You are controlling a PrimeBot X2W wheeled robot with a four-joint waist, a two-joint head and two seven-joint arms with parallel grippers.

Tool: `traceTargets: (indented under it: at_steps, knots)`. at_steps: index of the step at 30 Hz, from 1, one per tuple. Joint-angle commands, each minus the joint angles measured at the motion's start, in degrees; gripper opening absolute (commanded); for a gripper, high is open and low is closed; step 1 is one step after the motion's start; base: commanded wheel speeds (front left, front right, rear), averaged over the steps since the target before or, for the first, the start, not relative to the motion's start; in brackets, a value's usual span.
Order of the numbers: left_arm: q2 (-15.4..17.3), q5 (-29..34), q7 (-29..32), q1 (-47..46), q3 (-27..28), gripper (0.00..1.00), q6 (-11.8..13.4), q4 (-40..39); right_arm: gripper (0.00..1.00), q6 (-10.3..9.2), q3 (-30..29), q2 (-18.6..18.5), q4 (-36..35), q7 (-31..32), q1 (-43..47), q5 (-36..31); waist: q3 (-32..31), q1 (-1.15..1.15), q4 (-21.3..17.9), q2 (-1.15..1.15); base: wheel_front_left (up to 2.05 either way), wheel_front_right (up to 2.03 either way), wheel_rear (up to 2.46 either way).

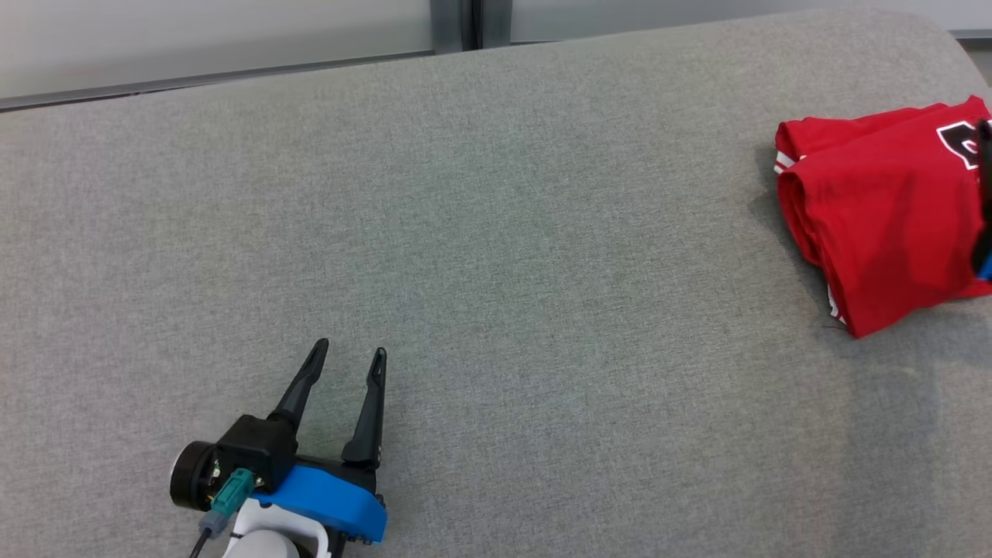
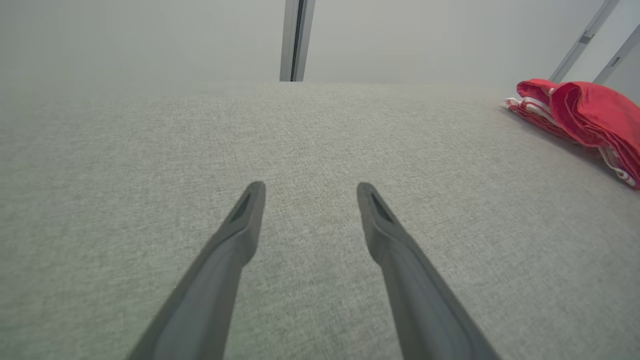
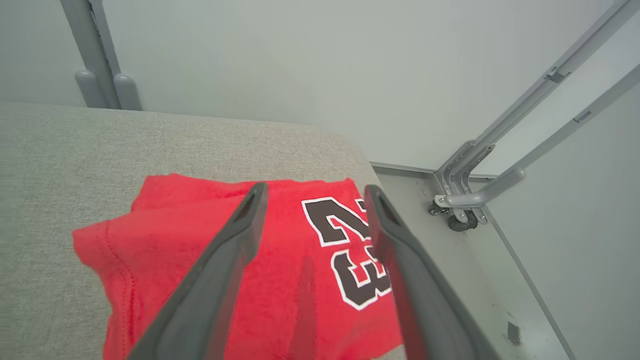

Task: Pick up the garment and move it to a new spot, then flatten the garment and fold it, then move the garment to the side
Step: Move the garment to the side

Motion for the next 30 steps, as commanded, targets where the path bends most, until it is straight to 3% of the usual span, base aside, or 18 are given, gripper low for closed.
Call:
traceTargets:
  at_steps: [1, 8, 15, 20, 26, 30]
  knots:
    - [0.3, -0.2, -0.1, -0.3, 0.2, 1.00, 0.4, -0.3, 1.00, -0.01, 1.0, 0.6, -0.1, -1.0, -1.3, 0.2, -0.4, 0.00, -0.2, 0.00, 0.00, 0.00, 0.00]
    - [0.3, -2.3, -1.1, 0.5, 2.9, 1.00, 1.3, -1.1, 1.00, -0.01, 3.7, 4.5, -2.1, -7.7, -2.1, -1.3, -3.7, 0.00, -0.6, 0.00, 0.00, 0.00, 0.00]
    - [-0.6, -4.0, -2.1, 2.6, 6.5, 1.00, 2.5, -1.4, 1.00, -0.01, 4.0, 14.9, -2.3, -15.7, 4.0, -4.3, -9.0, 0.00, 1.4, 0.00, 0.00, 0.00, 0.00]
    - [-1.3, -5.1, -2.3, 5.8, 9.4, 1.00, 4.0, -0.9, 1.00, -0.01, 3.6, 20.3, -2.9, -20.0, 11.5, -5.9, -12.5, 0.00, 4.1, 0.00, 0.00, 0.00, 0.00]
    - [-1.6, -6.5, -2.3, 9.7, 11.5, 1.00, 4.5, 0.1, 1.00, -0.01, 4.3, 22.9, -4.5, -22.9, 21.9, -7.1, -14.9, 0.00, 6.9, 0.00, 0.00, 0.00, 0.00]
    - [-2.1, -6.9, -2.3, 11.2, 11.6, 1.00, 4.5, 0.5, 1.00, -0.02, 7.0, 22.9, -6.6, -23.9, 28.1, -2.6, -15.7, 0.00, 8.3, 0.00, 0.00, 0.00, 0.00]
